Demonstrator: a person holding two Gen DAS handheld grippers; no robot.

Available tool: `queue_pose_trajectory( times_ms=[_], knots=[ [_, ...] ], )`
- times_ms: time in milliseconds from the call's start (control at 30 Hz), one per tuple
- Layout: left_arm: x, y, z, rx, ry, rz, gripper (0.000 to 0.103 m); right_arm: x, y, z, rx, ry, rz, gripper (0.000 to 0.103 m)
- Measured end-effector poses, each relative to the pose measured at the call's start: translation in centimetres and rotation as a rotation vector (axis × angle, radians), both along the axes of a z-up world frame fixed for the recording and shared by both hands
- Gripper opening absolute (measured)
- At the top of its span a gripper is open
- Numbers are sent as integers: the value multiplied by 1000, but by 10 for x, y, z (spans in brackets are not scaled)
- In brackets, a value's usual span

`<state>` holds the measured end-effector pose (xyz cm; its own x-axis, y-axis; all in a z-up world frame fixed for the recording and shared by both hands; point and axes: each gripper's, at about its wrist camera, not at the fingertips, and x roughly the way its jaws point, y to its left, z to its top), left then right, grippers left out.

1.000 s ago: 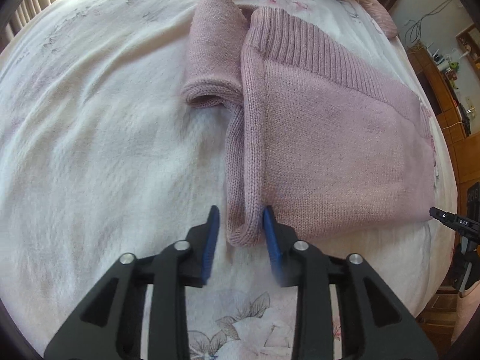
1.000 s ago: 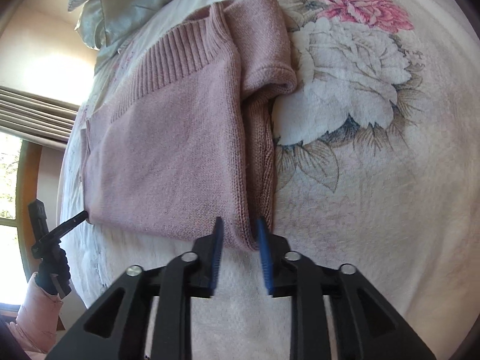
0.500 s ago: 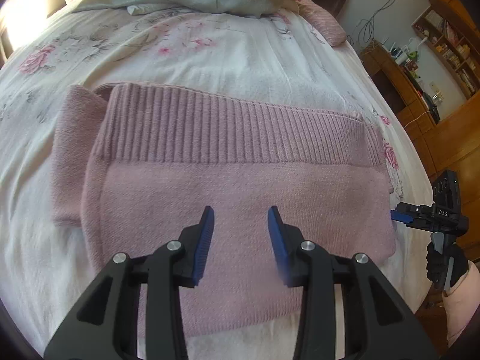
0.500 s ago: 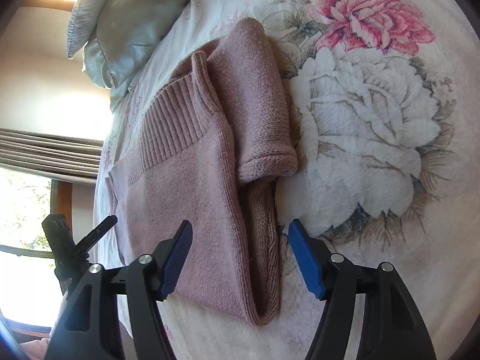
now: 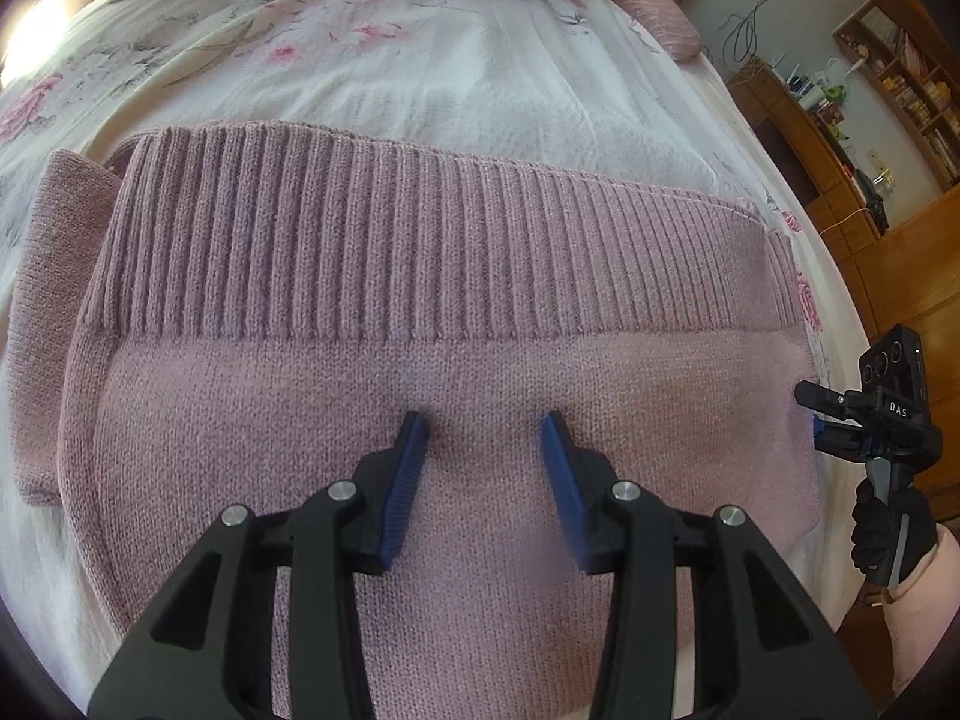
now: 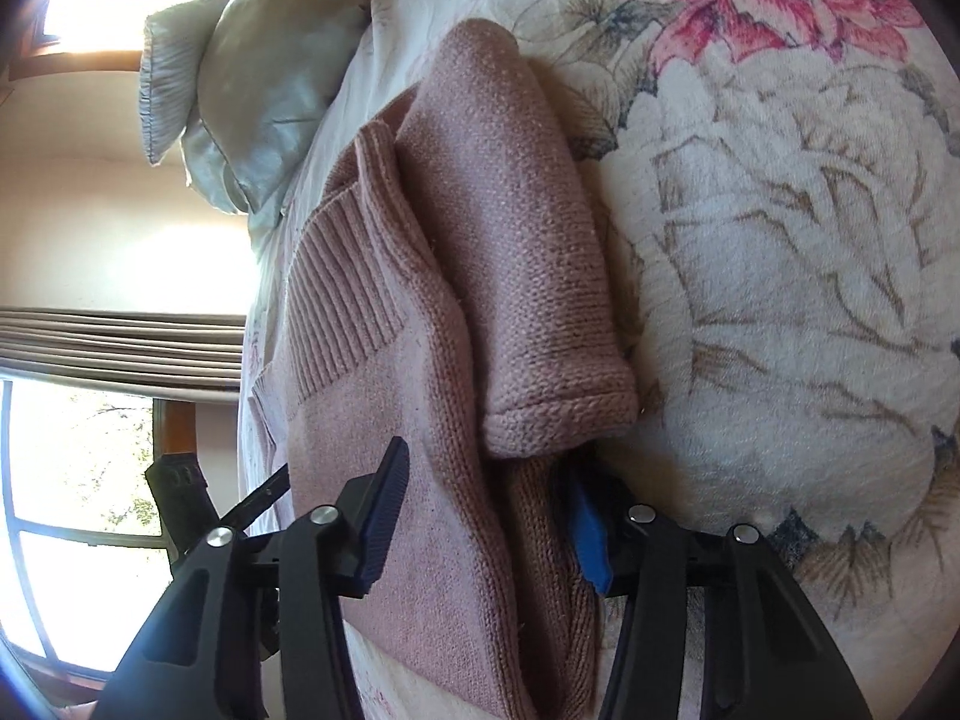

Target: Fold small clothes

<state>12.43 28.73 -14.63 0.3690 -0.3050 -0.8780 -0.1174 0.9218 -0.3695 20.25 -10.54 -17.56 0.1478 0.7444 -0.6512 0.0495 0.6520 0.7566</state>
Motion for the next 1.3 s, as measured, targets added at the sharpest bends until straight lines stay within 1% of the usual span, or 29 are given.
queue_pose_trajectory(
  times_ms=[33, 67, 133, 167, 267, 367, 500, 567, 667, 767, 833, 933, 1000, 1067, 1200, 1300],
  knots=[
    [0, 0, -1, -3, 0, 3, 42, 1, 1, 0, 2, -4, 2, 49],
    [0, 0, -1, -3, 0, 2, 42, 2, 3, 0, 0, -6, 4, 40],
    [0, 0, -1, -2, 0, -1, 42, 2, 3, -3, -9, 0, -1, 28],
    [0, 1, -1, -3, 1, -2, 42, 1, 1, -5, -1, 3, -10, 26],
    [1, 1, -2, -10, 3, -6, 42, -3, -3, -7, 2, 9, -27, 22],
    [1, 3, -2, -17, 7, -5, 42, -4, -1, 3, -39, 0, -25, 20],
    [-1, 10, 8, -35, 26, 12, 40, -3, 9, 34, -75, -17, -28, 18],
    [-8, 19, 18, -53, 2, 32, 40, -1, 20, 57, -98, -48, -6, 17],
    [-22, 35, 32, -75, -31, 59, 42, 3, 52, 95, -146, -118, 62, 17],
    [-36, 51, 44, -74, -54, 73, 42, 5, 95, 126, -187, -189, 152, 17],
    [-44, 64, 50, -78, -64, 88, 43, 6, 126, 140, -198, -222, 216, 17],
    [-56, 81, 57, -79, -77, 117, 44, 2, 174, 151, -232, -261, 319, 17],
    [-62, 93, 59, -78, -83, 137, 45, -2, 206, 152, -264, -278, 387, 17],
    [-69, 103, 59, -84, -83, 159, 45, -7, 236, 147, -305, -284, 454, 17],
    [-78, 120, 58, -99, -81, 192, 45, -20, 288, 124, -388, -278, 567, 18],
    [-83, 126, 56, -104, -77, 200, 45, -27, 315, 103, -443, -258, 623, 20]
  ],
)
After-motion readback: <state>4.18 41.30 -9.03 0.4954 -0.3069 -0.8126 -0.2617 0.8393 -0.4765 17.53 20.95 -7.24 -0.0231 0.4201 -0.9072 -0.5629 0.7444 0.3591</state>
